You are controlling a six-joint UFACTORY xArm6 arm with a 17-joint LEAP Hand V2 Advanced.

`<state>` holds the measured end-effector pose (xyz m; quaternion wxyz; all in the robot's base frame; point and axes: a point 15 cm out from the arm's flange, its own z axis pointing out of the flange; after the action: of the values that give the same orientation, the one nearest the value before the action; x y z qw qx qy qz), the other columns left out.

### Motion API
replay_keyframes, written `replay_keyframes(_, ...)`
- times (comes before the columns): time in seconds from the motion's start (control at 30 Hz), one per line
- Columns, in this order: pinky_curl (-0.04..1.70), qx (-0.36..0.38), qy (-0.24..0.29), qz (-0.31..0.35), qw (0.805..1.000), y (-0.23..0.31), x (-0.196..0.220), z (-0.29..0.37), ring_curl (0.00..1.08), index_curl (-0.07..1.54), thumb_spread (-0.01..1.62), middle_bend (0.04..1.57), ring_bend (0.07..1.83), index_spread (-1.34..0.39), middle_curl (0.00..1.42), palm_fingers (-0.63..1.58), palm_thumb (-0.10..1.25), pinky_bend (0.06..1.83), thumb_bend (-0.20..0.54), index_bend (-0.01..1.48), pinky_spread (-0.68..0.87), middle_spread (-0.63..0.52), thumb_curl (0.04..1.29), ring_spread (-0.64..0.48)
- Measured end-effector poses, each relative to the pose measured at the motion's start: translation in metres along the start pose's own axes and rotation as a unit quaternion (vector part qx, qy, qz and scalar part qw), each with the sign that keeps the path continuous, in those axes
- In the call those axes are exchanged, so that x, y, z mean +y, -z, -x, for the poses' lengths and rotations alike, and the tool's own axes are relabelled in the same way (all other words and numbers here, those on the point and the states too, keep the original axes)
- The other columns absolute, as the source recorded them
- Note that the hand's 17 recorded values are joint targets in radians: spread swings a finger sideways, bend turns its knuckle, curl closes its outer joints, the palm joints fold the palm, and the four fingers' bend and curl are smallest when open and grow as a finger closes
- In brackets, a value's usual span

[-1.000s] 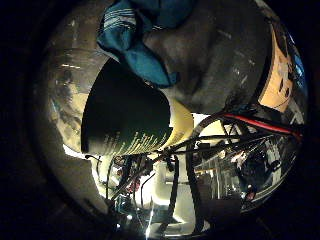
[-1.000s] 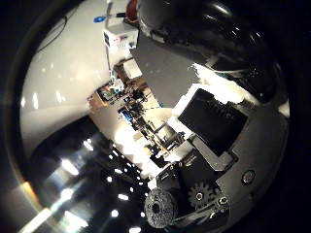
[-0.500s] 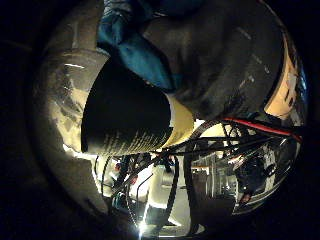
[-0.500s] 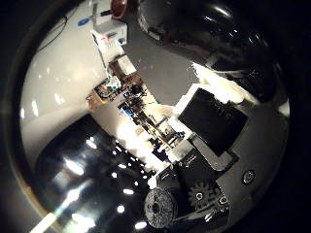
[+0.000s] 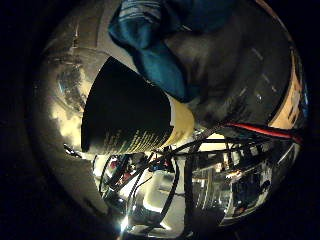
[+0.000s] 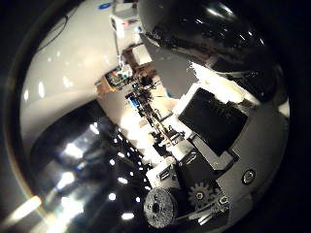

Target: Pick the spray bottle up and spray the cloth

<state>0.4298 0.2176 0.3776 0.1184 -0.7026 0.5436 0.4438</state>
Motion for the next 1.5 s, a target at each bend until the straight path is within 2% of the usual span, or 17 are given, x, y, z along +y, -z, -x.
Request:
replay_keyframes(0.17, 1.17, -0.060, 0.069, -0.015, 0.996, 0.009, 0.007, 0.046, 0.57, 0.72, 1.09, 1.35, 1.49, -0.23, 0.61, 1.20, 1.03, 1.07, -0.011, 1.14, -0.23, -0.13, 0.67, -0.17)
replay_keyframes(0.4, 1.18, -0.143, 0.148, -0.032, 0.978, 0.018, 0.009, 0.093, 0.58, 0.72, 1.08, 1.35, 1.49, -0.23, 0.62, 1.19, 1.04, 1.07, -0.012, 1.14, -0.24, -0.12, 0.67, -0.17)
replay_keyframes(0.63, 1.20, -0.184, 0.229, -0.056, 0.954, 0.023, 0.008, 0.125, 0.58, 0.72, 1.07, 1.36, 1.50, -0.23, 0.62, 1.19, 1.03, 1.06, -0.013, 1.14, -0.23, -0.12, 0.68, -0.17)
replay_keyframes(0.83, 1.22, -0.203, 0.309, -0.091, 0.925, 0.020, -0.006, 0.145, 0.58, 0.73, 1.07, 1.36, 1.50, -0.23, 0.62, 1.18, 1.03, 1.06, -0.013, 1.13, -0.23, -0.11, 0.69, -0.17)
replay_keyframes(1.07, 1.23, -0.201, 0.366, -0.093, 0.904, -0.009, -0.017, 0.157, 0.58, 0.74, 1.07, 1.36, 1.49, -0.23, 0.62, 1.18, 1.03, 1.05, -0.013, 1.13, -0.23, -0.11, 0.69, -0.17)
replay_keyframes(1.5, 1.24, -0.189, 0.401, -0.090, 0.892, -0.087, -0.074, 0.143, 0.59, 0.75, 1.03, 1.36, 1.49, -0.23, 0.62, 1.19, 0.99, 1.05, -0.013, 1.12, -0.22, -0.11, 0.72, -0.17)
